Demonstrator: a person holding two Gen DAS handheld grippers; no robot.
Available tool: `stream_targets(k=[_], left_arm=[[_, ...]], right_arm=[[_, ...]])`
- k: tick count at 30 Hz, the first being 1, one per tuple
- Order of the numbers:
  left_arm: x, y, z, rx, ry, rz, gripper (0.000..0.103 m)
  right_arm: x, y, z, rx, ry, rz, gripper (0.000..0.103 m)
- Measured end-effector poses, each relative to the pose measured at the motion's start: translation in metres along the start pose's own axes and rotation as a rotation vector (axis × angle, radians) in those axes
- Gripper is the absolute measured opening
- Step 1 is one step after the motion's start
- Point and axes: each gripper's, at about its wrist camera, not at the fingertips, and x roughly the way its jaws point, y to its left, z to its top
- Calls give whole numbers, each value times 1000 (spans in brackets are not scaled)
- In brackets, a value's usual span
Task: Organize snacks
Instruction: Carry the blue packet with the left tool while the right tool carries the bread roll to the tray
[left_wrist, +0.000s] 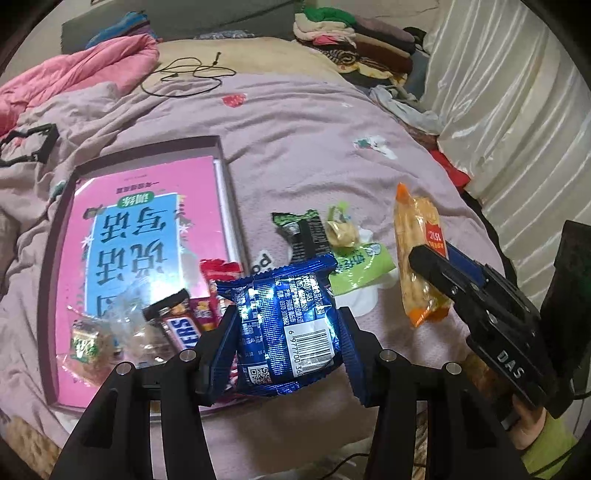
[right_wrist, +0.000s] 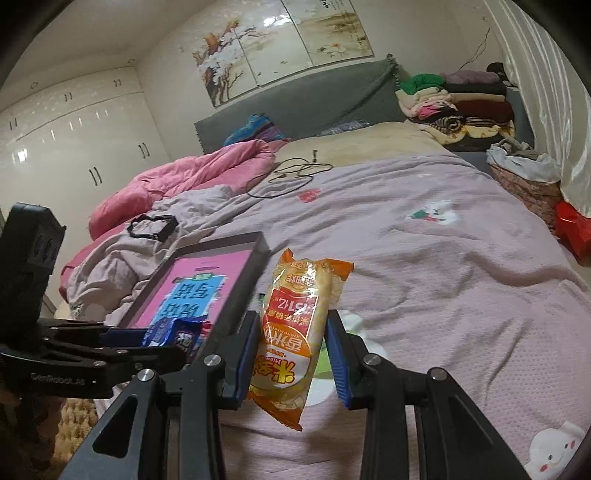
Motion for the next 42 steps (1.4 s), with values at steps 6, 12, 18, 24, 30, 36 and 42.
stream_targets(k=[6, 12, 18, 24, 30, 36, 42], left_arm=[[-13, 14, 1, -27, -26, 5, 54], [-31, 37, 4, -76, -70, 13, 53], [-46, 66, 6, -134, -105, 31, 54], [-57, 94, 1, -182, -130, 58, 54], [-63, 116, -6, -225, -135, 73, 54], [-69, 136, -15, -258, -144, 100, 54], [-71, 157, -23, -287, -143, 131, 54]], right_arm=[[1, 23, 1, -21, 5, 54, 36], [3, 44, -1, -41, 11, 95, 36], [6, 65, -2, -67, 23, 119, 36], [12, 85, -3, -101, 35, 138, 36], [18, 103, -5, -135, 45, 152, 36], [25, 117, -6, -162, 58, 164, 36], [34, 132, -7, -191, 72, 179, 36]])
